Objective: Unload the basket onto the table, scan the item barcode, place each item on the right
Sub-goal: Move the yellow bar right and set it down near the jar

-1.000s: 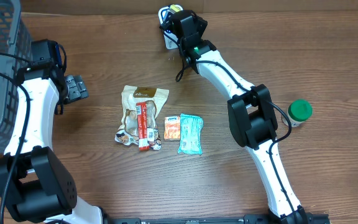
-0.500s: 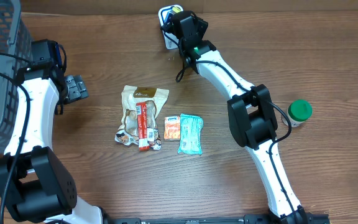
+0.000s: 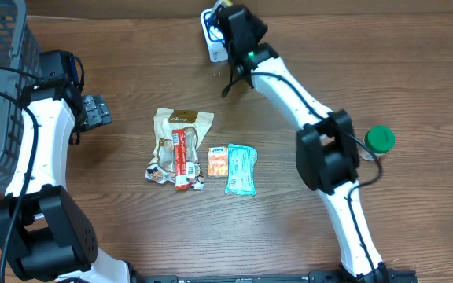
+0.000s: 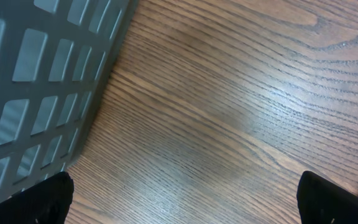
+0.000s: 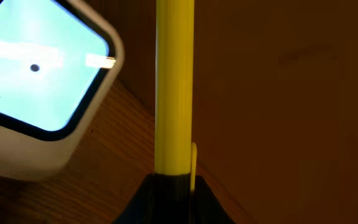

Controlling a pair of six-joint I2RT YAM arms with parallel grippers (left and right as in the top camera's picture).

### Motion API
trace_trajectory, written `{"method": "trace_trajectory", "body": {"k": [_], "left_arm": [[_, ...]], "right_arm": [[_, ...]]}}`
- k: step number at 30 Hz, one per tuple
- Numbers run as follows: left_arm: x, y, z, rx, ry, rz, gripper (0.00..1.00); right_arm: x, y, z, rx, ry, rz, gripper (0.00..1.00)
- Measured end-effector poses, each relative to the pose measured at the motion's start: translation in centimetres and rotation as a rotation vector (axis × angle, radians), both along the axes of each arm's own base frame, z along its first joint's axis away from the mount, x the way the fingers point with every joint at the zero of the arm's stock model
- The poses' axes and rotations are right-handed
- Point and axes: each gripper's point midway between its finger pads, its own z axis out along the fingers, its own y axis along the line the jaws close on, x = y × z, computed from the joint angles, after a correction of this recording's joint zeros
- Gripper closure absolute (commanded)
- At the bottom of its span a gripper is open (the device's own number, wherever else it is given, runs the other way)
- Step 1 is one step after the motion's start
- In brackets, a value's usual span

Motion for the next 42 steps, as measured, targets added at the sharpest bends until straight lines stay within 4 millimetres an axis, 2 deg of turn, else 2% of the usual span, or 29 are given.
{"method": "trace_trajectory", "body": {"k": [3, 5, 6, 7, 9, 11, 12, 14, 16, 17, 21, 27, 32, 35, 42], "left_arm": [[0.0, 0.0, 0.0, 0.000, 0.000, 0.000, 0.00], [0.0, 0.0, 0.0, 0.000, 0.000, 0.000, 0.00], [0.0, 0.0, 0.0, 0.000, 0.000, 0.000, 0.00], [0.0, 0.0, 0.0, 0.000, 0.000, 0.000, 0.00], [0.0, 0.0, 0.0, 0.000, 0.000, 0.000, 0.00], [0.0, 0.0, 0.0, 0.000, 0.000, 0.000, 0.00], [0.0, 0.0, 0.0, 0.000, 0.000, 0.000, 0.00], [0.0, 0.0, 0.0, 0.000, -0.001, 0.000, 0.00], [0.0, 0.0, 0.0, 0.000, 0.000, 0.000, 0.00], [0.0, 0.0, 0.0, 0.001, -0.001, 0.000, 0.00], [0.0, 0.0, 0.0, 0.000, 0.000, 0.000, 0.00], [0.0, 0.0, 0.0, 0.000, 0.000, 0.000, 0.00], [0.0, 0.0, 0.0, 0.000, 0.000, 0.000, 0.00], [0.0, 0.0, 0.0, 0.000, 0.000, 0.000, 0.00], [0.0, 0.0, 0.0, 0.000, -0.001, 0.000, 0.00]], "right_arm": [[-2.1, -1.0, 5.3, 0.081, -0.009, -0.047, 0.96], [-4.8, -2.3, 9.0, 0.132, 0.016, -0.084, 0.96], [-5.7, -2.7, 10.1, 0.149, 0.026, -0.090, 0.96], [-7.5, -3.4, 12.1, 0.188, 0.044, -0.104, 0.96], [-9.7, -4.1, 13.8, 0.236, 0.078, -0.118, 0.96], [-12.7, -5.2, 14.3, 0.282, 0.168, -0.138, 0.96], [-13.9, -5.6, 14.1, 0.295, 0.210, -0.150, 0.96], [-16.7, -6.8, 12.3, 0.305, 0.349, -0.192, 0.95], [-19.3, -8.2, 9.9, 0.321, 0.506, -0.261, 0.93], [-20.4, -9.0, 8.6, 0.337, 0.584, -0.310, 0.89], [-22.4, -11.4, 6.3, 0.393, 0.723, -0.463, 0.87], [-23.4, -15.7, 4.0, 0.490, 0.794, -0.700, 0.88], [-23.5, -18.5, 1.5, 0.536, 0.822, -0.813, 0.89], [-24.1, -19.2, -0.7, 0.530, 0.853, -0.851, 0.88], [-24.6, -18.9, -7.2, 0.529, 0.887, -0.861, 0.88]]}}
